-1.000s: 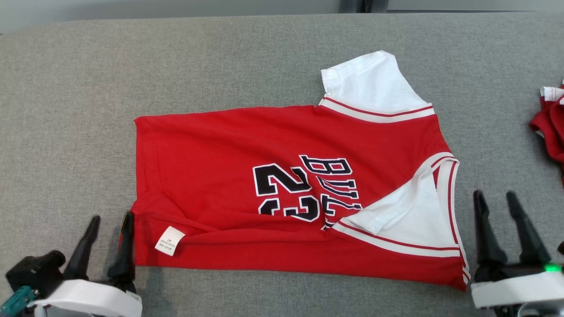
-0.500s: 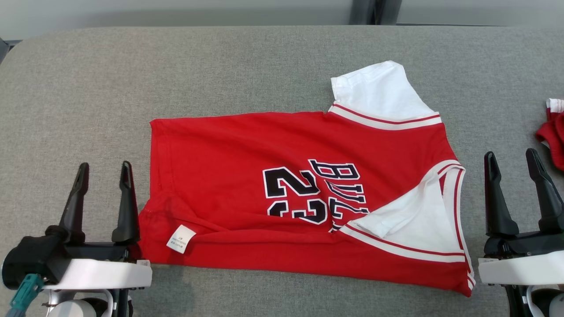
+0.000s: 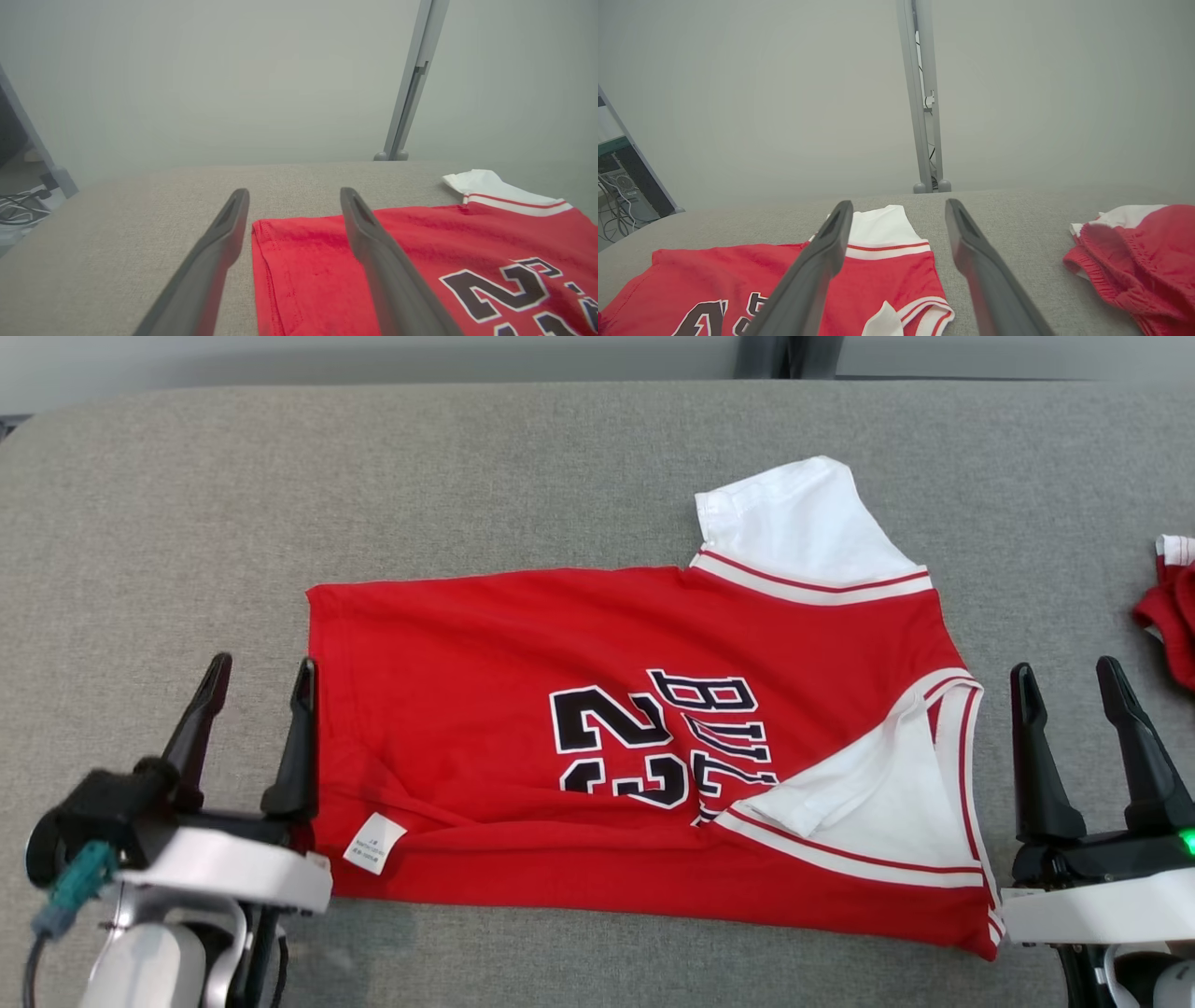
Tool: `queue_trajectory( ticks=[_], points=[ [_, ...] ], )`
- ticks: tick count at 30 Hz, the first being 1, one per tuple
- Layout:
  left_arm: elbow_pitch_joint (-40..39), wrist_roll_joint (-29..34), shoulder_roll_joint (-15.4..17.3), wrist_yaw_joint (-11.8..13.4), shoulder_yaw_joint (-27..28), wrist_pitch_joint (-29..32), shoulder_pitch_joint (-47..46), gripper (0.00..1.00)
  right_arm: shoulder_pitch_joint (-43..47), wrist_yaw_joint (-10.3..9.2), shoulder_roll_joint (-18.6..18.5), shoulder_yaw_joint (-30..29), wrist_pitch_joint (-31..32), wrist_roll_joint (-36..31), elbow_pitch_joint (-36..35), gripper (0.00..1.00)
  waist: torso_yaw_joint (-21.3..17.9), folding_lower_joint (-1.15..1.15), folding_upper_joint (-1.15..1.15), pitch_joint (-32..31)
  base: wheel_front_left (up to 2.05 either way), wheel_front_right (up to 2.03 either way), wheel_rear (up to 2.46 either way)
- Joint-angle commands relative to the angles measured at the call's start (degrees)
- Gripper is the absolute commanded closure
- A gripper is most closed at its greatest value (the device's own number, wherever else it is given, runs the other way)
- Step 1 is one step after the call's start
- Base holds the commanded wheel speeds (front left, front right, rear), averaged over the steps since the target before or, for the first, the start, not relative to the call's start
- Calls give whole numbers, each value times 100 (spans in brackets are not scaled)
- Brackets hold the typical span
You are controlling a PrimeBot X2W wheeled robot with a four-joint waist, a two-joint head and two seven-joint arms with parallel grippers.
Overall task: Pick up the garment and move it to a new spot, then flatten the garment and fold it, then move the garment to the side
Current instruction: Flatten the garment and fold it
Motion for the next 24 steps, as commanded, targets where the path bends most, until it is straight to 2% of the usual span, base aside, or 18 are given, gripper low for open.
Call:
queue_trajectory(
  ticks=[1, 6, 11, 17, 24],
  points=[
    [88, -87, 52, -69, 5, 85, -219, 0, -93, 1, -22, 11, 17, 35, -11, 0, -46, 0, 0, 77, 0, 0, 0],
    [882, -447, 301, -460, -5, 684, -978, 0, -281, 1, -57, 149, -46, 105, 106, 0, -229, 0, 0, 366, 0, 0, 0],
    [1695, -859, 561, -717, -37, 1260, -1674, 0, -466, 1, -45, 295, -147, 141, 237, 0, -405, 0, 0, 626, 0, 0, 0],
    [2455, -1185, 828, -827, -167, 1637, -2191, 0, -619, 1, -35, 379, -273, 189, 434, 0, -532, 0, 0, 765, 0, 0, 0],
    [2838, -1561, 991, -874, -438, 1949, -2431, 1, -779, 1, -92, 394, -338, 266, 603, 0, -586, 0, 0, 827, 0, 0, 0]
  ],
)
